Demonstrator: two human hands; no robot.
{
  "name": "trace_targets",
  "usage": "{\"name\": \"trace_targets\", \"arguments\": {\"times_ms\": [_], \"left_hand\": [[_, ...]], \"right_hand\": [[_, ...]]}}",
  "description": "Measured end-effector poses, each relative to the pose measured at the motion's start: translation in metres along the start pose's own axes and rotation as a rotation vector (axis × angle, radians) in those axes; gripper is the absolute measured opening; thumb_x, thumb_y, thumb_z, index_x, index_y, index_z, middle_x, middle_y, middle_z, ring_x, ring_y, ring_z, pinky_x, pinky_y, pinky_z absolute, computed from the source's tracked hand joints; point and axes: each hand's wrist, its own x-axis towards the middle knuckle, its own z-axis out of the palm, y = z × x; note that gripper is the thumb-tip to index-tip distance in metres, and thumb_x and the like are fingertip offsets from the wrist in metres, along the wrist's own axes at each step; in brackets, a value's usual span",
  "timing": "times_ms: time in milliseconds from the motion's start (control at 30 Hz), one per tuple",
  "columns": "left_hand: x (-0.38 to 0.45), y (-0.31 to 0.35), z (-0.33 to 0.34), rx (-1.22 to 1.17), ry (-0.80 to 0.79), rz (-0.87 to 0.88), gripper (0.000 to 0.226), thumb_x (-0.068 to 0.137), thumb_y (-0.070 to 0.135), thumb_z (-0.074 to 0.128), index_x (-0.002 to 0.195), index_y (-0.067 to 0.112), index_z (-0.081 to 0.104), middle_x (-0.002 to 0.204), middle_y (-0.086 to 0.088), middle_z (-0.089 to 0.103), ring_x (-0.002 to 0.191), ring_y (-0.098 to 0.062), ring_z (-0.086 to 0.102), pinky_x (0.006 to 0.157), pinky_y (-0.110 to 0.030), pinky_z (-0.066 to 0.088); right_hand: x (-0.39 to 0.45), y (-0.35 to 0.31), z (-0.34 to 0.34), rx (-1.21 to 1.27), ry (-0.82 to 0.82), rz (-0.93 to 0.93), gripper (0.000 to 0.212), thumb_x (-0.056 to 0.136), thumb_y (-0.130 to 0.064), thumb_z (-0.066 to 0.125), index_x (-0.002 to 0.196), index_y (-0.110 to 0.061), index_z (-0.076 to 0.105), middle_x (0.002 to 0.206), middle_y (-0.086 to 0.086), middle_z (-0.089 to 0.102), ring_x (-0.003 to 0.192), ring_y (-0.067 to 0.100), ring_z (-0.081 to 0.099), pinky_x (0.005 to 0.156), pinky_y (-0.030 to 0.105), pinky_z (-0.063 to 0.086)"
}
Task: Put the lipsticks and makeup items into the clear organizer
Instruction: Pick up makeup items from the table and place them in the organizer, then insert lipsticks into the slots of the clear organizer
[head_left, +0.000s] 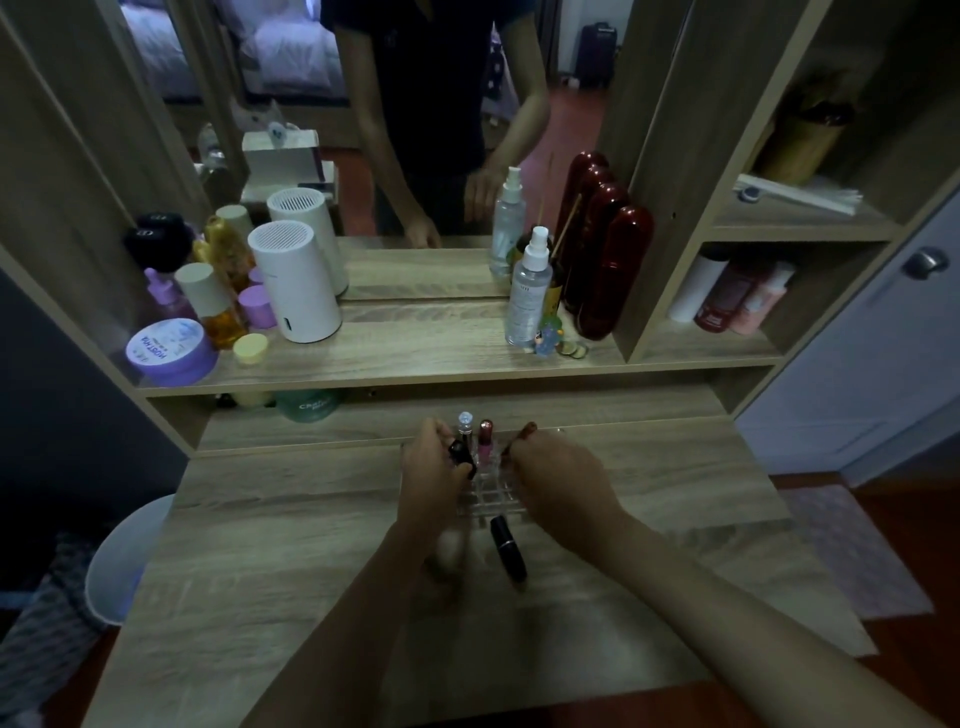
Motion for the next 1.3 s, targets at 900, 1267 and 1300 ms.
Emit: {"name": "trace_targets", "arguments": {"times_ms": [900,1267,1300], "left_hand": [[-0.006,-0.007,0.012,0.176,0.037,0.120,0.018,0.075,0.002,0.068,0.089,0.012,0.061,0.074,0.009,0.054,0.071,-0.004,0.044,0.069,-0.013,0.041],[-0.009,-0.007,0.012,0.180,0.082,0.120,0.019,0.072,0.001,0.067,0.087,0.012,0.067,0.085,-0.006,0.070,0.083,-0.010,0.048,0.098,-0.042,0.044],[-0.010,-0.007,0.012,0.168,0.086,0.111,0.019,0.072,0.001,0.067,0.088,0.013,0.067,0.083,-0.003,0.068,0.083,-0.008,0.046,0.098,-0.041,0.044]], "right_hand": [[-0.026,0.006,0.061,0.315,-0.183,0.224,0.024,0.093,-0.019,0.054,0.106,-0.001,0.062,0.107,0.015,0.068,0.093,0.027,0.067,0.078,0.033,0.056],[0.038,0.002,0.033,0.163,-0.157,0.217,0.024,0.091,-0.009,0.049,0.109,-0.012,0.065,0.110,0.010,0.060,0.101,0.026,0.061,0.088,0.040,0.049],[0.040,0.002,0.035,0.140,-0.185,0.216,0.024,0.092,-0.009,0.049,0.110,-0.012,0.065,0.113,0.009,0.060,0.102,0.026,0.061,0.089,0.040,0.049]]}}
